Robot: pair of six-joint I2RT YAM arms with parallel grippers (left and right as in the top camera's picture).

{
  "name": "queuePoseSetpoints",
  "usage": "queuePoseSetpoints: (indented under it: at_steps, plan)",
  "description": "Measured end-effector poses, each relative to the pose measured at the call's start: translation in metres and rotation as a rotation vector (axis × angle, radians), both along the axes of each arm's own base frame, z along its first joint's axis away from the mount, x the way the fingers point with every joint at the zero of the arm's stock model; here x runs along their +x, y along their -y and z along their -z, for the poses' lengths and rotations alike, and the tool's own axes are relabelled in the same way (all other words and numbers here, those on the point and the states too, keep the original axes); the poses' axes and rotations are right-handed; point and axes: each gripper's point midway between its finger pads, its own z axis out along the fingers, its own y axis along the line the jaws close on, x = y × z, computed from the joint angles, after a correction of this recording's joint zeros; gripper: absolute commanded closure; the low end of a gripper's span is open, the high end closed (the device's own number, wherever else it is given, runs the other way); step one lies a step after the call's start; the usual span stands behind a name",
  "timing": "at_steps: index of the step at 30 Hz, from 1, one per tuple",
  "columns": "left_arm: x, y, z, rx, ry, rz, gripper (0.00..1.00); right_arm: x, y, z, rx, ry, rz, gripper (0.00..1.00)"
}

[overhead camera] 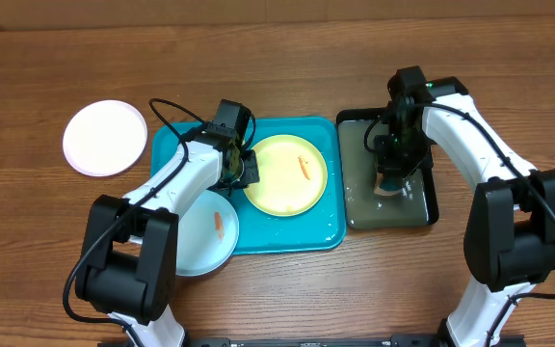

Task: Clean dirty plates on tray and stack at the side
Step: 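Lift the sponge and carry it over the yellow plate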

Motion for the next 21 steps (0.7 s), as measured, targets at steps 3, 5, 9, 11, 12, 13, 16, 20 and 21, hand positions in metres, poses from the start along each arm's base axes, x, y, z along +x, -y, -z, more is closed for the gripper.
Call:
queuePoseSetpoints:
  at_steps: [3, 5, 9, 11, 12, 13, 16, 20, 21]
  plan:
    - [0.0, 0.0, 0.0, -0.001, 0.0, 0.0, 0.96, 0.001, 0.001, 0.0, -0.008, 0.005, 0.0, 0.96]
    - [0.0, 0.0, 0.0, -0.001, 0.0, 0.0, 0.96, 0.0, 0.006, 0.0, -0.033, 0.0, -0.002, 0.96]
    - [0.0, 0.0, 0.0, -0.001, 0.0, 0.0, 0.96, -0.002, 0.012, -0.011, -0.072, -0.015, -0.004, 0.96]
    - [0.0, 0.0, 0.0, -0.001, 0.0, 0.0, 0.96, 0.003, 0.013, -0.018, -0.077, 0.003, -0.005, 0.96]
    - [0.0, 0.0, 0.0, -0.002, 0.0, 0.0, 0.96, 0.006, 0.013, -0.021, -0.079, 0.014, -0.005, 0.96]
    - [0.0, 0.0, 0.0, -0.002, 0.0, 0.0, 0.96, 0.008, 0.013, -0.022, -0.08, 0.021, -0.005, 0.96]
    - [0.0, 0.0, 0.0, -0.003, 0.0, 0.0, 0.96, 0.009, 0.012, -0.019, -0.08, 0.027, -0.006, 0.96]
    - [0.0, 0.001, 0.0, -0.003, -0.001, 0.0, 0.96, 0.009, 0.01, -0.009, -0.085, 0.038, -0.016, 0.96]
    - [0.0, 0.001, 0.0, -0.003, -0.001, 0.0, 0.96, 0.007, 0.009, -0.008, -0.086, 0.03, -0.02, 0.96]
